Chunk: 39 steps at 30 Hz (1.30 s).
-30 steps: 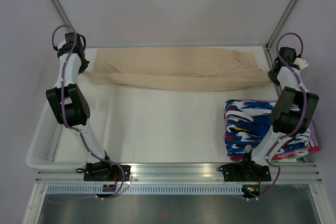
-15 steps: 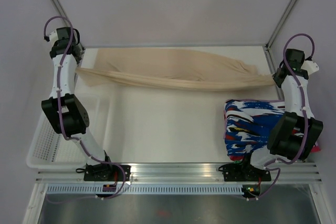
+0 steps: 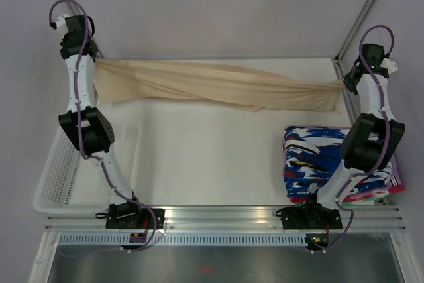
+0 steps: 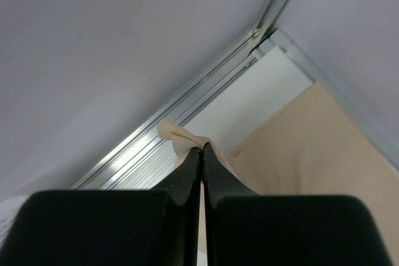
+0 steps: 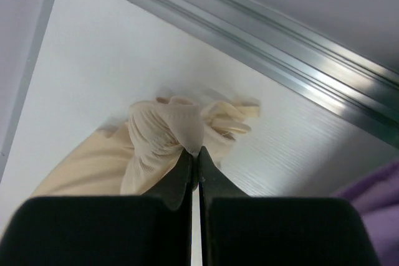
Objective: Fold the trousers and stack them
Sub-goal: Fold the trousers
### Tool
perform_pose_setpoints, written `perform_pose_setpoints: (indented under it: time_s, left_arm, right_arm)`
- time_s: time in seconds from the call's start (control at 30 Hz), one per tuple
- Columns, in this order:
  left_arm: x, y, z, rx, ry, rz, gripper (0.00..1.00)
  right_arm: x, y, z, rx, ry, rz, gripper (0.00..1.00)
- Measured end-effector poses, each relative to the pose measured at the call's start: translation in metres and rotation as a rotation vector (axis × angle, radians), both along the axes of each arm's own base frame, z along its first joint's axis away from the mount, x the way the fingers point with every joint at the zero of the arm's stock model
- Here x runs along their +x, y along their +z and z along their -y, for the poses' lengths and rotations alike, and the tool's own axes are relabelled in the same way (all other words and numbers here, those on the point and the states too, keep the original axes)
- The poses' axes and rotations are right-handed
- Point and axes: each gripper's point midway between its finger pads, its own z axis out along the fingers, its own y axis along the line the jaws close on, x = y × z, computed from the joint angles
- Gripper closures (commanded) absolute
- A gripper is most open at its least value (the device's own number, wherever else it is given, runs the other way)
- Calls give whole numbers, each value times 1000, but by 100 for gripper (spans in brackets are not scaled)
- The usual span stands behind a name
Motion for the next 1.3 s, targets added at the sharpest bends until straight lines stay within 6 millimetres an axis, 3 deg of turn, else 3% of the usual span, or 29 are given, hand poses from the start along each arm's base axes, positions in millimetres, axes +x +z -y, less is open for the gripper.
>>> perform_pose_setpoints:
  time_s: [0.13,0.3,0.47,0.57,0.73,0.87,0.97,1.13,1.2,1.3]
  left_arm:
    - [52,-10,6,24,-52,65,98]
    - [98,-57,34,38,-118,64,98]
    - [122,-102,51,36,-141,42,98]
    - [123,-108,45,46,-119,36,98]
    - [119,-81,32,84,-69,91,98]
    - [98,-48,24,91,-50,114,98]
    - [69,-12,14,97,-30,139,98]
    - [26,38,-1,116,8,179,98]
    - [15,46,-3,118,17,183,98]
    - [6,42,-2,116,17,154,98]
  right_arm:
    - [48,-25,7,38,38,0,100]
    - [74,-71,11,82,55,-63,100]
    - [82,-94,11,103,63,-100,100]
    - [90,-90,13,95,82,-87,100]
    - [93,-79,11,71,109,-74,100]
    - [70,-68,7,48,94,-90,100]
    - [46,-46,4,21,73,-85,100]
    - [12,9,1,-44,39,-13,100]
    - [4,25,1,-64,26,9,100]
    - [-9,36,1,-85,3,14,100]
